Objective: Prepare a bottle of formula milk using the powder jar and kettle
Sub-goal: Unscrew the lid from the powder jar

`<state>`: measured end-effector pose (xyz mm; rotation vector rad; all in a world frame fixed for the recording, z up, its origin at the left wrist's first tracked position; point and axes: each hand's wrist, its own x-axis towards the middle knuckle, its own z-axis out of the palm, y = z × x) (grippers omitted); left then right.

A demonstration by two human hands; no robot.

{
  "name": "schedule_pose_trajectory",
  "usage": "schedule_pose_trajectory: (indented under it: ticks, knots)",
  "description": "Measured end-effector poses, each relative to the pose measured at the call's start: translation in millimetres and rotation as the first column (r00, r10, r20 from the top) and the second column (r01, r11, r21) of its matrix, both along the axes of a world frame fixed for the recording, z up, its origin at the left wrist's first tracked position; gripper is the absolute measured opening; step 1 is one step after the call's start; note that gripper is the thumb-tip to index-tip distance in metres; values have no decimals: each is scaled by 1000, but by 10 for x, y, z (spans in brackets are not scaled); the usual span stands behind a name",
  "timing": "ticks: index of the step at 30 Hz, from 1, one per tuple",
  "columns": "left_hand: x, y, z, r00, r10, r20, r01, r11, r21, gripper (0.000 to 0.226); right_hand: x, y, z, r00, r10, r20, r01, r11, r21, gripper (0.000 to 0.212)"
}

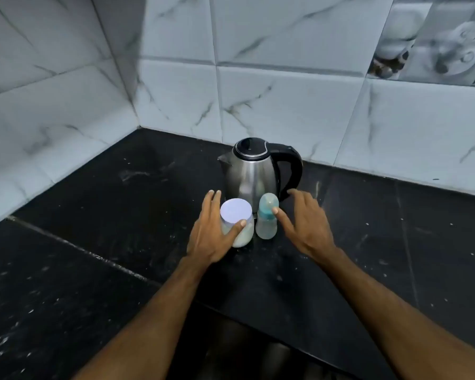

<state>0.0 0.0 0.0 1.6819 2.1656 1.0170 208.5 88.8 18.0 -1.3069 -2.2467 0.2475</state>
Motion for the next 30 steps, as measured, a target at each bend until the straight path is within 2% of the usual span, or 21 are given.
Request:
schedule_pose_trajectory:
  ticks: [4,9,12,18,25,30]
  knots:
    - [30,72,-79,996,6,90,0,998,-69,102,-3,-120,-218,997,-54,58,60,993,-99,65]
    - [82,219,-103,996,-8,94,20,992,-124,108,6,-155,-338,995,-71,76,80,990,-120,65]
    - [87,255,-147,993,1,115,11,994,-105,104,5,-193,-356,994,-80,70,89,987,-136,64]
    - [28,159,-92,976,4,218,3,999,-34,107,16,-263,-357,993,-119,24,122,970,-210,61]
    - [-66,-293,-22,944,-33,328,42,999,-18,115,-119,-427,-422,994,-95,-58,69,935,-347,57]
    - [-139,-494,-127,927,-15,375,37,998,-52,119,-258,-510,-465,990,-80,-116,29,920,-390,70]
